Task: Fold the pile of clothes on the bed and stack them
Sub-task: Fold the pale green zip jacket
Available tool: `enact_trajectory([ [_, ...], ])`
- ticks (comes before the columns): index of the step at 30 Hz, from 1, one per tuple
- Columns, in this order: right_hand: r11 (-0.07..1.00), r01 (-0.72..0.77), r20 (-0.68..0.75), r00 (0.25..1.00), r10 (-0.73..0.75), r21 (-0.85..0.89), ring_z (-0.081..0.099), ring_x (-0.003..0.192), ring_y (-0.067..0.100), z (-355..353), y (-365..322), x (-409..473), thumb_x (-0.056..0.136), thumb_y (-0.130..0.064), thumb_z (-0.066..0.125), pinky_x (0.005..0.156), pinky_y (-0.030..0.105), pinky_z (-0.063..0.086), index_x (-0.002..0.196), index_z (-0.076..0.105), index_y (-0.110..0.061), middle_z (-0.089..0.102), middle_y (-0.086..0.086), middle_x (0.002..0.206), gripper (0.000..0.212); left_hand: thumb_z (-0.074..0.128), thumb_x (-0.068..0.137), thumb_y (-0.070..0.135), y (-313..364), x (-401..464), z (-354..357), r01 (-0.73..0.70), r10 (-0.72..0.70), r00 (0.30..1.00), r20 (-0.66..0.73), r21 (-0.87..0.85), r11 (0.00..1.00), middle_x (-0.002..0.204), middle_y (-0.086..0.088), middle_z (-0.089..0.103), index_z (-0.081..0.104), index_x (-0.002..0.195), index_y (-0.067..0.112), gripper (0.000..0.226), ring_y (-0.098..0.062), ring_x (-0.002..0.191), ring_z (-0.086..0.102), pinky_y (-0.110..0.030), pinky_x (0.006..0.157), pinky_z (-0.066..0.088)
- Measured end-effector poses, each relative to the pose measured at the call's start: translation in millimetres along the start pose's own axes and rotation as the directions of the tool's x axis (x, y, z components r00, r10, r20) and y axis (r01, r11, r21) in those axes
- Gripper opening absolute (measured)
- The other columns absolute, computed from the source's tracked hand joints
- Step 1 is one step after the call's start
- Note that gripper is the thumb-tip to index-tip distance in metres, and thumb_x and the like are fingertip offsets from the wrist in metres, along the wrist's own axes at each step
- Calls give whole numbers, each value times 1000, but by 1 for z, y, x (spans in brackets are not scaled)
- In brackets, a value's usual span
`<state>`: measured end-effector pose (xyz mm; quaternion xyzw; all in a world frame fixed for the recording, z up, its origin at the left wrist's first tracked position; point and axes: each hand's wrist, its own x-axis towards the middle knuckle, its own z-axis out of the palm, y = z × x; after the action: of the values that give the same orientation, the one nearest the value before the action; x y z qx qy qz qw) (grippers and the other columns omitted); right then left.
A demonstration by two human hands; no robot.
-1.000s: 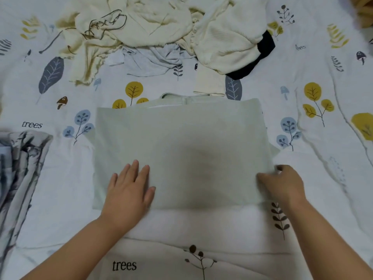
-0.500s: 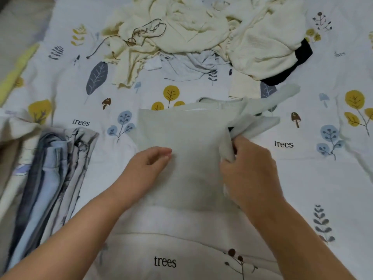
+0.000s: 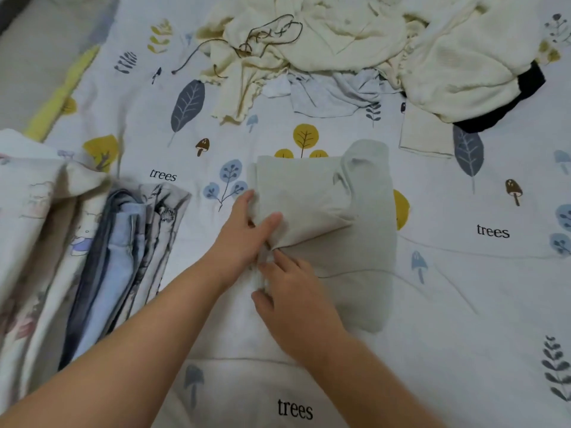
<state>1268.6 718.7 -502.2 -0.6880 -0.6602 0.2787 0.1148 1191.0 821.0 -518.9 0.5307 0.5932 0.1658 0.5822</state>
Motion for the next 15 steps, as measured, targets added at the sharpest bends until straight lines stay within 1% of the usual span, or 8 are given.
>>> enact_trajectory([
  [3, 1000, -11, -41, 999, 12, 20, 42, 120, 20, -8, 12, -17, 90, -32, 44, 102, 30, 32, 119, 59, -15, 55, 2, 126, 37, 72, 75, 40, 4, 6, 17, -209, 203, 978, 51, 314, 926, 121, 4, 39, 44, 132, 36, 63, -11, 108, 43, -20, 91, 35],
  [5, 997, -74, -75, 994, 76, 30, 53, 111, 24, -15, 18, -27, 84, -31, 49, 93, 35, 44, 101, 67, -14, 63, 2, 111, 30, 76, 68, 41, 5, 11, 29, -229, 212, 973, 95, 538, 811, 123, -2, 32, 52, 123, 34, 61, -19, 113, 41, -29, 96, 38],
  [7, 992, -125, -170, 977, 127, 19, 63, 97, 28, -19, 26, -34, 73, -24, 58, 80, 39, 53, 88, 71, -13, 69, 5, 99, 23, 71, 73, 33, 6, 17, 39, -249, 245, 964, 106, 685, 684, 120, -6, 34, 58, 112, 27, 42, -27, 111, 41, -35, 94, 41],
  [9, 986, -161, -267, 950, 165, 36, 65, 94, 30, -23, 36, -39, 70, -16, 65, 76, 41, 54, 88, 73, -12, 70, 8, 98, 20, 61, 82, 24, 11, 23, 41, -302, 350, 936, 45, 617, 727, 104, -6, 44, 64, 91, 18, 11, -21, 97, 45, -33, 84, 42],
  [10, 983, -177, -306, 934, 185, 53, 64, 95, 31, -24, 43, -41, 72, -11, 69, 78, 41, 53, 90, 73, -11, 69, 8, 99, 18, 57, 84, 19, 15, 24, 39, -321, 376, 926, -11, 499, 805, 89, -2, 47, 60, 74, 17, 11, -14, 84, 44, -28, 74, 41],
  [11, 977, -200, -329, 919, 215, 79, 62, 97, 31, -26, 49, -42, 73, -6, 72, 81, 39, 50, 91, 72, -11, 68, 8, 101, 18, 53, 86, 18, 19, 26, 36, -300, 349, 934, -79, 357, 884, 74, 2, 44, 50, 62, 18, 24, -7, 69, 40, -25, 62, 36],
  [13, 954, -266, -359, 885, 298, 136, 57, 104, 27, -29, 59, -45, 77, -3, 71, 87, 32, 42, 95, 72, -12, 65, 7, 107, 21, 48, 88, 21, 24, 31, 28, -166, 177, 963, -202, 71, 984, 59, 2, 37, 42, 61, 17, 28, -7, 54, 32, -24, 48, 27],
  [15, 909, -363, -330, 848, 414, 206, 45, 115, 20, -31, 66, -44, 84, -9, 62, 96, 28, 34, 105, 68, -15, 59, 4, 118, 23, 47, 87, 20, 19, 35, 19, 33, -36, 966, -257, -17, 999, 60, -3, 38, 44, 64, 12, 24, -15, 57, 34, -27, 52, 30],
])
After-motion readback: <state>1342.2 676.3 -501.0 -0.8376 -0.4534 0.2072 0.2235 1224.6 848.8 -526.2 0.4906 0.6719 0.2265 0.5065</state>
